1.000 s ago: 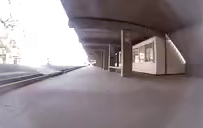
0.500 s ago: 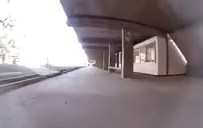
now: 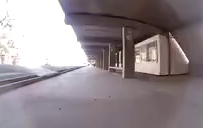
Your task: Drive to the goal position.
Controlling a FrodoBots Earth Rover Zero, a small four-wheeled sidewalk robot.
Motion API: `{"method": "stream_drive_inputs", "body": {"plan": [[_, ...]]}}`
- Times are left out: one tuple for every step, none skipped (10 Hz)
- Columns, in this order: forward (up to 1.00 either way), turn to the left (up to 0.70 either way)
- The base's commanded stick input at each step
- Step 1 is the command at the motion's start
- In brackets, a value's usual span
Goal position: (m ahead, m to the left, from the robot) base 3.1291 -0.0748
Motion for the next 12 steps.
{"method": "stream_drive_inputs", "body": {"plan": [[0.50, 0.00], [0.50, 0.00], [0.50, 0.00], [0.50, 0.00], [0.50, 0.00], [0.50, 0.00], [0.50, 0.00], [0.50, 0.00], [0.50, 0.00], [0.50, 0.00], [0.50, 0.00], [0.50, 0.00]]}}
